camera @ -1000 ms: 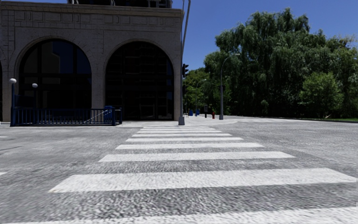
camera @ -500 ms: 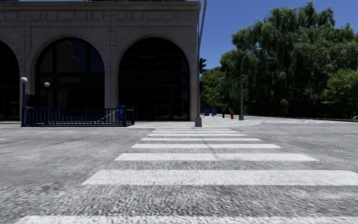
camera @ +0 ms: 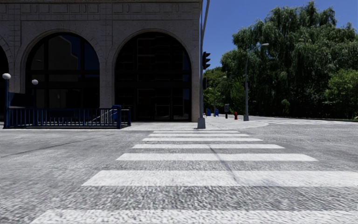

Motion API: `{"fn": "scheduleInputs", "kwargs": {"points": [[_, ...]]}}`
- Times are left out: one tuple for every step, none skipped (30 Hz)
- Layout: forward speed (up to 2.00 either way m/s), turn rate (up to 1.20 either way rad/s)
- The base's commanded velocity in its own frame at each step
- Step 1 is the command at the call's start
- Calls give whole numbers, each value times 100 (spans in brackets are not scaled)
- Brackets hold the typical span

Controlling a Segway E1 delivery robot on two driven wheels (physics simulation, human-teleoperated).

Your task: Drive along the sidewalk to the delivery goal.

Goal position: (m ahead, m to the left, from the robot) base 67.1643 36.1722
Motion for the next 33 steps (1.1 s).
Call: {"fn": "scheduleInputs", "kwargs": {"points": [[200, 0], [200, 0], [200, 7], [200, 15], [200, 15], [200, 19], [200, 19], [200, 20], [200, 20], [200, 20], [200, 15], [200, 0], [200, 0], [200, 0], [200, 0], [200, 0], [200, 0], [200, 0], [200, 0], [200, 0], [200, 0], [200, 0], [200, 0], [200, 0], [200, 0], [200, 0], [200, 0], [200, 0], [200, 0], [200, 0], [200, 0], [200, 0], [200, 0]]}}
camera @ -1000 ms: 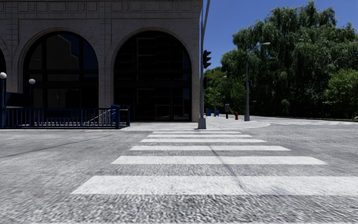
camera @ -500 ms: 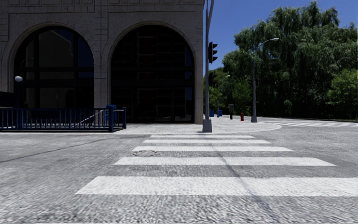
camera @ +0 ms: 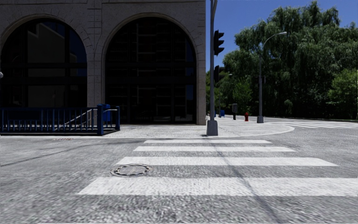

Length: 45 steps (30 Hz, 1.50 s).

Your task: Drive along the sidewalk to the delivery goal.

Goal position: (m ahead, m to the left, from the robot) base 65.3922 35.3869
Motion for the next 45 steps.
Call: {"fn": "scheduleInputs", "kwargs": {"points": [[200, 0], [200, 0], [200, 0], [200, 0], [200, 0], [200, 0], [200, 0], [200, 0], [200, 0], [200, 0], [200, 0], [200, 0], [200, 0], [200, 0], [200, 0], [200, 0], [200, 0], [200, 0], [200, 0], [200, 0], [200, 0], [200, 0], [200, 0], [200, 0], [200, 0], [200, 0], [200, 0], [200, 0], [200, 0], [200, 0], [200, 0], [200, 0], [200, 0], [200, 0], [200, 0], [200, 0], [200, 0], [200, 0], [200, 0], [200, 0], [200, 0], [200, 0], [200, 0], [200, 0], [200, 0]]}}
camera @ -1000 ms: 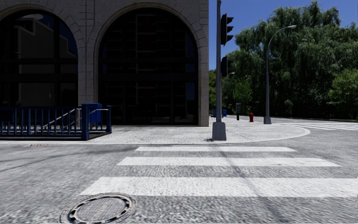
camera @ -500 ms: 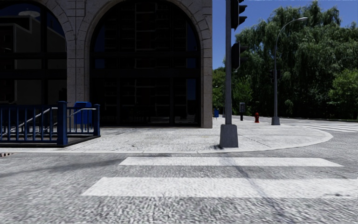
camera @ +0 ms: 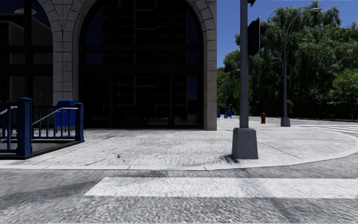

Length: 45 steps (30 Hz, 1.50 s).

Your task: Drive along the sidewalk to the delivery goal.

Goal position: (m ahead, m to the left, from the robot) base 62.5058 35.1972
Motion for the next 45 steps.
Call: {"fn": "scheduleInputs", "kwargs": {"points": [[200, 0], [200, -5], [200, -12], [200, -12], [200, -22], [200, -25], [200, -25], [200, -23], [200, -3], [200, 0], [200, 0], [200, 0], [200, 0], [200, 0], [200, 0], [200, 0], [200, 0], [200, 0], [200, 0], [200, 0], [200, 0], [200, 0], [200, 0], [200, -6], [200, -6], [200, -9], [191, -10], [175, -10], [175, -10], [160, -10], [156, -10], [155, -11], [155, -11], [154, -14], [153, -25], [153, -25], [149, -28], [146, -28], [145, -29], [145, -29], [145, -29], [145, -32], [145, -32], [145, -33], [145, -34]]}}
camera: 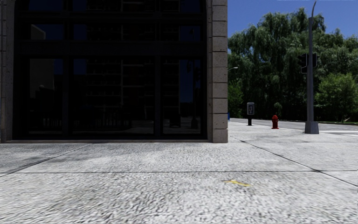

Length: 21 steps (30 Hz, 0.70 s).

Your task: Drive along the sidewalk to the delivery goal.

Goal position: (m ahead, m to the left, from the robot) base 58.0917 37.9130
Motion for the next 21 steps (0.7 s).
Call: {"fn": "scheduleInputs", "kwargs": {"points": [[145, -34], [145, -37], [145, -37], [145, -44], [145, -47], [144, -48], [144, -48], [144, -48], [144, -48], [144, -49], [144, -49], [144, -57], [144, -65], [144, -67], [144, -67], [144, -67], [144, -67], [144, -67], [144, -67], [144, -67], [144, -67]]}}
